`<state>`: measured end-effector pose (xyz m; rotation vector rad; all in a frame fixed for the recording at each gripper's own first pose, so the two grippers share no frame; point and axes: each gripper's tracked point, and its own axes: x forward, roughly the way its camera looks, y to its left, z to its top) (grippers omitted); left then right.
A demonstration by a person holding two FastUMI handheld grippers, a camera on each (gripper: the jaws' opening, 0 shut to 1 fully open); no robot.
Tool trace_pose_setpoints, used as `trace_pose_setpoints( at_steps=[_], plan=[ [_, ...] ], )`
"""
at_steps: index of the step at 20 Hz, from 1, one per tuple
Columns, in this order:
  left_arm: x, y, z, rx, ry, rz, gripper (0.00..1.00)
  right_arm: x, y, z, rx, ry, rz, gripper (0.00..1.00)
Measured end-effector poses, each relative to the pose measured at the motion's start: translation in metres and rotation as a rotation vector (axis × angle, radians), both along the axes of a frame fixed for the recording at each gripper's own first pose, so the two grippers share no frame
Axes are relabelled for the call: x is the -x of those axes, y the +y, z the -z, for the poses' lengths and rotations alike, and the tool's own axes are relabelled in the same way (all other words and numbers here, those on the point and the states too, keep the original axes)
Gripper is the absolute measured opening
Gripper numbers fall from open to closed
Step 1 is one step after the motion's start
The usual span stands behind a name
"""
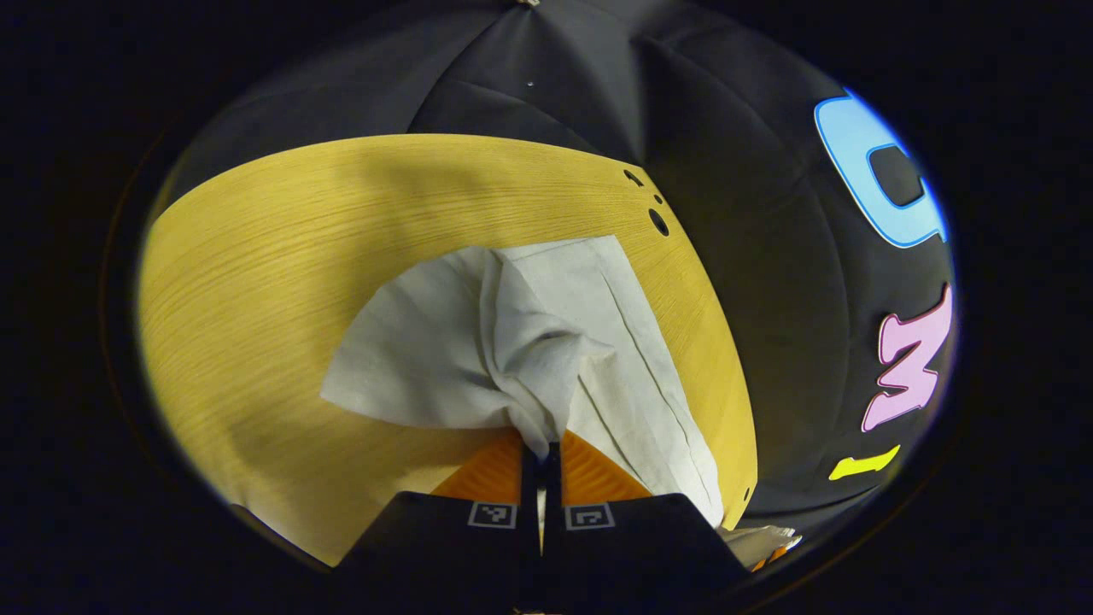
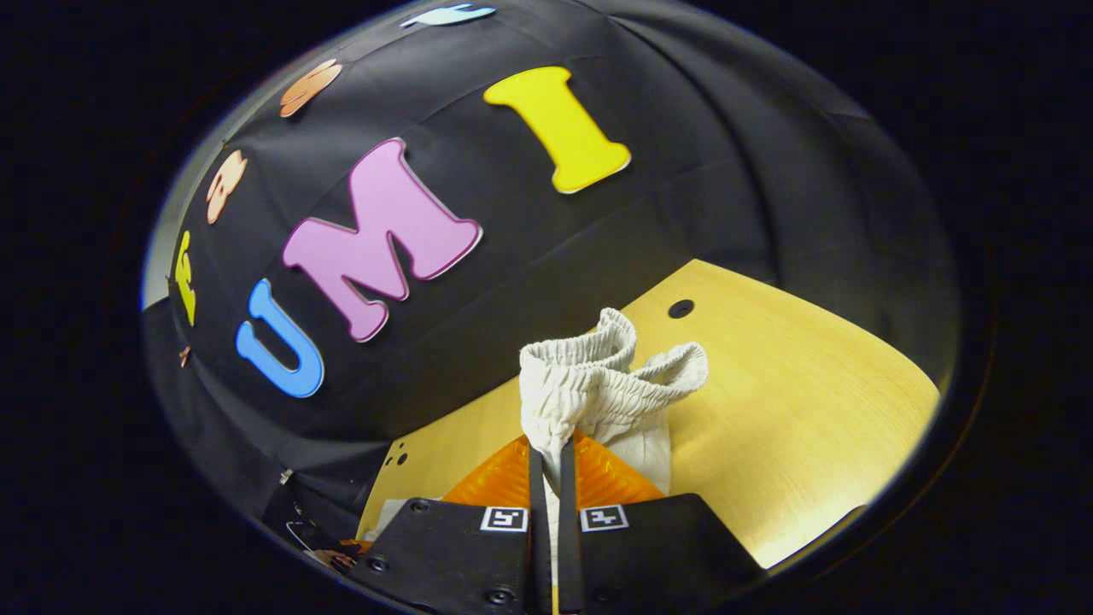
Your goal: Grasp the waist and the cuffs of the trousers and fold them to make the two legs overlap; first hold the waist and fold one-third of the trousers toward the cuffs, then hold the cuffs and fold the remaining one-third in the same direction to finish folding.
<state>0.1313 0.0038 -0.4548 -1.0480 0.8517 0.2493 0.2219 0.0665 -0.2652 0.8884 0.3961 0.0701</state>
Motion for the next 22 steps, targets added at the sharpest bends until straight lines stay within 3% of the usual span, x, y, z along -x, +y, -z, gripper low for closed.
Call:
trace_pose_setpoints(
  at_steps=[5,13,16,18,19,20,21,22],
  plan=[
    [0.018,-0.004,-0.001,-0.007,0.000,0.013,0.07,-0.003,0.082,0.001,0.015,-0.004,-0.164,0.07],
    [0.024,-0.004,-0.001,-0.011,-0.010,0.007,0.06,0.019,0.187,0.081,0.096,0.155,-0.415,0.07],
    [0.022,-0.005,0.000,-0.036,-0.011,0.019,0.06,0.026,0.207,0.098,0.083,0.217,-0.465,0.08],
    [0.021,-0.006,0.000,-0.040,-0.013,0.024,0.06,0.028,0.207,0.100,0.052,0.233,-0.478,0.12],
    [0.021,-0.005,0.000,-0.040,-0.015,0.024,0.07,0.028,0.204,0.097,0.035,0.235,-0.481,0.19],
    [0.020,-0.005,0.000,-0.039,-0.017,0.023,0.07,0.030,0.206,0.091,0.001,0.227,-0.489,0.10],
    [0.019,-0.004,0.000,-0.039,-0.020,0.022,0.07,0.030,0.211,0.078,-0.053,0.213,-0.501,0.23],
    [0.019,-0.005,0.000,-0.038,-0.022,0.021,0.06,0.032,0.213,0.065,-0.106,0.194,-0.515,0.52]
  ],
)
